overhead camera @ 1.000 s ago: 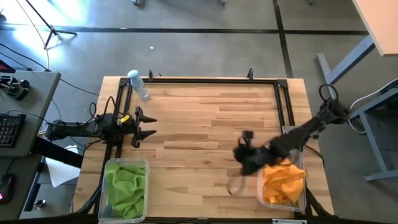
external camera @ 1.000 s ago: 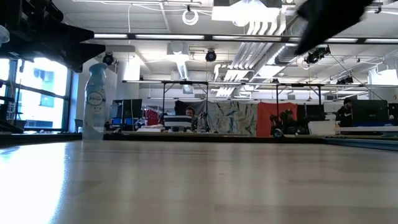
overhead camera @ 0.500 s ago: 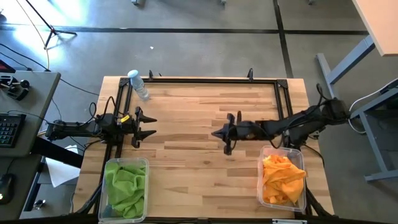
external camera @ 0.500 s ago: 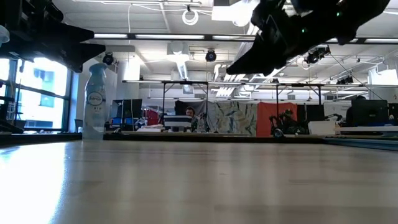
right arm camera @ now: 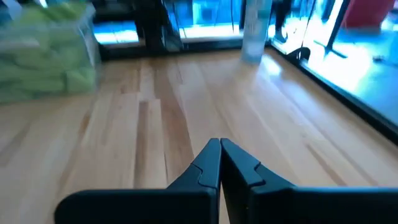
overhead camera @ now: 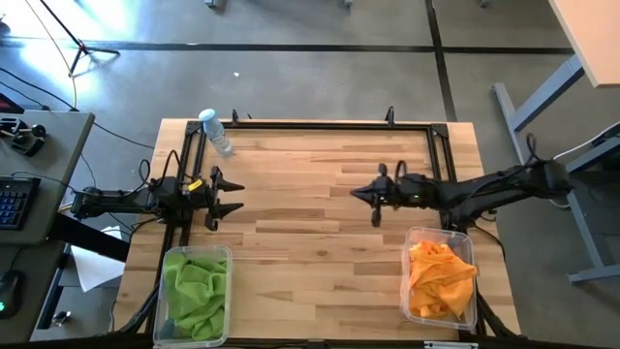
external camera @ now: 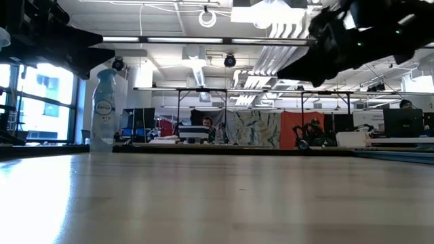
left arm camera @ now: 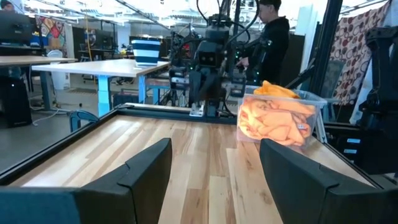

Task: Sort microfiber towel by color & place in baskets
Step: Return to Home Position

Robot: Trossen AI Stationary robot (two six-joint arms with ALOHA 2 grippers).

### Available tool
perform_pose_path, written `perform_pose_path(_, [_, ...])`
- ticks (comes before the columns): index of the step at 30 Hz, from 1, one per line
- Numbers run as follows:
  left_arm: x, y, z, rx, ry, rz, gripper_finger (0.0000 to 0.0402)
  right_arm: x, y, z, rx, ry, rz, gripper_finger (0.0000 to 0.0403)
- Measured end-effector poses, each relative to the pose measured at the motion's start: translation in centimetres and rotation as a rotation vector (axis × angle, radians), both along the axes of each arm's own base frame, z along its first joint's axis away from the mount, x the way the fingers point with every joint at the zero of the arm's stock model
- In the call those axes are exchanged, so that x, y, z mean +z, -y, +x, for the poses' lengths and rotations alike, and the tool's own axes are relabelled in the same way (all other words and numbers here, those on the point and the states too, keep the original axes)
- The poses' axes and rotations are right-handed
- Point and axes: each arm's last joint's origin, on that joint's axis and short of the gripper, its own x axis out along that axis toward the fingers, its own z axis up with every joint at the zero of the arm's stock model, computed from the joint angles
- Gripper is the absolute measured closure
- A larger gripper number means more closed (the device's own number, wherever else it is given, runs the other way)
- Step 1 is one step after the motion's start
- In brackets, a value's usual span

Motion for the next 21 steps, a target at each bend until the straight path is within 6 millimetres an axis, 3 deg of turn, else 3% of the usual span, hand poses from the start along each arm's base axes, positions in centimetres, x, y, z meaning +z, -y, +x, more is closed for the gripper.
perform_pose_path(12, [-0.1,0.0,0.0,0.004,-0.009,0.0,0.0167,-1.2,-0.2,-6.5,0.008,0.192,0.046,0.0403])
perform_pose_path(21, [-0.1,0.0,0.0,0.003,-0.009,0.0,0.0167,-2.6,-0.5,-9.1,0.083,0.277,0.085,0.0403])
